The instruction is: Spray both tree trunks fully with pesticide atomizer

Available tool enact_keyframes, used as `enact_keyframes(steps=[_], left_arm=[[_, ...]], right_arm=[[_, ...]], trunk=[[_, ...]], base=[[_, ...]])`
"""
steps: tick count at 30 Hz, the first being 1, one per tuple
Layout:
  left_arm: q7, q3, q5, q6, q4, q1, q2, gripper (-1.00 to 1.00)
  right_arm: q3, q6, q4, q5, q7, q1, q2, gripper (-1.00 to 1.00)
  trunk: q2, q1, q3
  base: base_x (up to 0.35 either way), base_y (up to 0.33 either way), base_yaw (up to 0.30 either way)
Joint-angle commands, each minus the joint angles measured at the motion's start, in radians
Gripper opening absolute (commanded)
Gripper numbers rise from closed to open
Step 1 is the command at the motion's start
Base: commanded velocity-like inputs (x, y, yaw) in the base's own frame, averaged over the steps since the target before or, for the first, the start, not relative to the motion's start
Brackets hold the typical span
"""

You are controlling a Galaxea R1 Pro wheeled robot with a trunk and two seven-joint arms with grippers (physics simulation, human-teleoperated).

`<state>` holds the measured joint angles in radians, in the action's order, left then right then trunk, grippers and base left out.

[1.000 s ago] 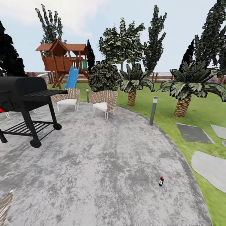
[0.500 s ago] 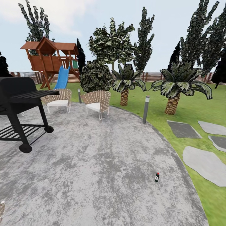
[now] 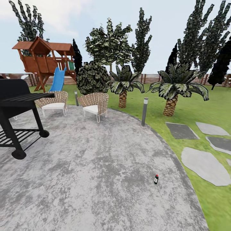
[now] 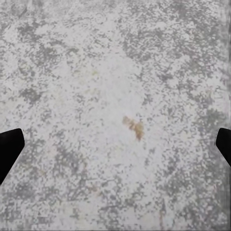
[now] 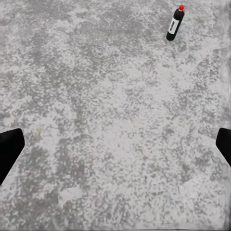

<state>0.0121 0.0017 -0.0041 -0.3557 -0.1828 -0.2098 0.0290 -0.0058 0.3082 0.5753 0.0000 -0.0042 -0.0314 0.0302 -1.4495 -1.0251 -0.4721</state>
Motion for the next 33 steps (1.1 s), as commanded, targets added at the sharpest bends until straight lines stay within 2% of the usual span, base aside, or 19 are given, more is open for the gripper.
enact_keyframes(steps=[1,10,24,33], left_arm=[[0.001,0.0,-0.001,-0.003,0.0,0.0,0.0,1.0],[0.002,0.0,0.0,-0.005,0.0,0.0,0.002,1.0],[0.002,0.0,0.001,-0.005,0.0,0.0,0.01,1.0],[0.002,0.0,0.001,-0.005,0.0,-0.001,0.01,1.0]], right_arm=[[0.0,0.003,-0.001,0.0,0.0,-0.001,0.0,1.0],[0.0,0.003,0.0,0.0,0.0,-0.001,0.0,1.0],[0.0,0.003,0.0,0.0,0.0,-0.001,0.0,1.0],[0.001,0.003,-0.001,0.0,0.0,-0.001,-0.001,1.0]], trunk=[[-0.001,0.0,-0.001],[-0.001,0.0,-0.001],[-0.001,0.0,-0.001],[-0.001,0.0,-0.001]], base=[[0.0,0.0,-0.275],[0.02,0.009,-0.281],[0.28,0.149,-0.28],[0.296,0.11,-0.044]])
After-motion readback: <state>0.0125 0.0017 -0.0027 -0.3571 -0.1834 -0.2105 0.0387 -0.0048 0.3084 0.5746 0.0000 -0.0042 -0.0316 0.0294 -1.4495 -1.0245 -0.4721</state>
